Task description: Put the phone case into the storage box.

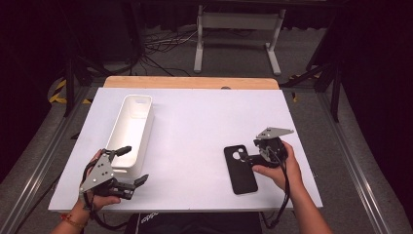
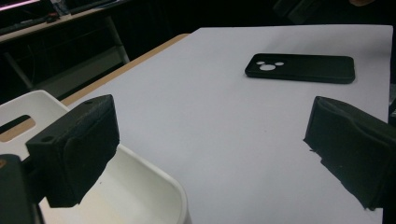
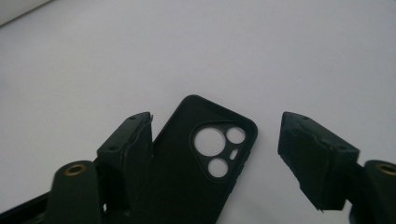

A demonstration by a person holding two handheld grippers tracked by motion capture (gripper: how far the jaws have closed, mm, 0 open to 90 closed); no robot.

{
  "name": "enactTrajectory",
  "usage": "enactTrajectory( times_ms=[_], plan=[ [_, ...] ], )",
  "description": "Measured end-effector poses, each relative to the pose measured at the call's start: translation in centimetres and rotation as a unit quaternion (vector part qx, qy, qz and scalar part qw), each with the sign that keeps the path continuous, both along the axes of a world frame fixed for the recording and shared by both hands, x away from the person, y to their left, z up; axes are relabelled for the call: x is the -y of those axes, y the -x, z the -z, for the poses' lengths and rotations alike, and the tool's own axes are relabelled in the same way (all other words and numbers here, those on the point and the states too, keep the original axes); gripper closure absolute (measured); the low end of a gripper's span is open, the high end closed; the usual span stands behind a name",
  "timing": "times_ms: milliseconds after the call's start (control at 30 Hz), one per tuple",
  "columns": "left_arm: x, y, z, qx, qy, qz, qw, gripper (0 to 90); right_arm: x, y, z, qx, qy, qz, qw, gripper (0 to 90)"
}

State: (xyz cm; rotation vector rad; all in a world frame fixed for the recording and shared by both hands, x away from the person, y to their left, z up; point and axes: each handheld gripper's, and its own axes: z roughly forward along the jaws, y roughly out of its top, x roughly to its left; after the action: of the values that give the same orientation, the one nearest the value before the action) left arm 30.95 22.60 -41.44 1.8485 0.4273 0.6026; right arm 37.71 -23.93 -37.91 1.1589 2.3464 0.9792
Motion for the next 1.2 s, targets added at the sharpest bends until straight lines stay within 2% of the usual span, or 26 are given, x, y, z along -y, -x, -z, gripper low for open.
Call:
enactTrajectory(
  times_ms=[133,200,267,333,400,567,600,667,800,867,1033,1100,1200],
  plan=[
    [-0.1,0.0,-0.1,0.001,0.005,-0.004,1.0000,3.8,-0.2,-2.2,0.4,-0.041,0.018,0.023,0.9987,32.8],
    [-0.1,0.0,-0.1,0.000,0.005,-0.004,1.0000,3.8,-0.4,-3.4,0.9,-0.067,0.025,0.028,0.9971,34.0],
    [-0.1,0.1,-0.1,0.003,0.001,-0.003,1.0000,3.8,-0.5,-4.4,1.4,-0.084,0.033,0.032,0.9954,35.8],
    [-0.2,0.2,-0.1,0.003,0.001,-0.001,1.0000,3.8,-0.5,-4.7,1.6,-0.090,0.036,0.033,0.9947,36.3],
    [-0.2,0.2,0.0,-0.003,0.004,-0.001,1.0000,3.8,-0.6,-5.8,2.2,-0.111,0.046,0.044,0.9918,42.0],
    [-0.3,0.3,0.0,-0.002,-0.001,0.004,1.0000,3.9,-0.5,-6.9,2.8,-0.141,0.063,0.049,0.9867,46.6],
    [-0.3,0.3,0.0,-0.002,-0.001,0.004,1.0000,4.0,-0.5,-6.9,2.8,-0.141,0.063,0.049,0.9867,46.6],
    [-0.1,0.3,0.0,-0.001,-0.002,0.006,1.0000,4.0,-0.6,-7.2,3.0,-0.151,0.078,0.054,0.9839,50.3],
    [0.0,0.3,0.1,-0.005,-0.005,0.010,0.9999,4.0,-0.5,-7.5,3.4,-0.164,0.090,0.052,0.9810,54.3],
    [0.0,0.2,0.1,-0.003,-0.007,0.010,0.9999,4.0,-0.5,-7.6,3.5,-0.172,0.082,0.050,0.9804,55.7],
    [0.0,0.2,0.0,-0.007,-0.009,0.014,0.9998,4.1,-0.4,-7.8,3.8,-0.180,0.083,0.055,0.9785,58.6],
    [0.0,0.3,0.1,-0.010,-0.005,0.014,0.9998,4.1,-0.4,-7.9,3.9,-0.181,0.086,0.054,0.9782,59.9],
    [0.1,0.5,0.2,-0.011,-0.012,0.016,0.9998,4.2,-0.4,-8.0,3.9,-0.181,0.096,0.056,0.9773,60.5]
  ],
)
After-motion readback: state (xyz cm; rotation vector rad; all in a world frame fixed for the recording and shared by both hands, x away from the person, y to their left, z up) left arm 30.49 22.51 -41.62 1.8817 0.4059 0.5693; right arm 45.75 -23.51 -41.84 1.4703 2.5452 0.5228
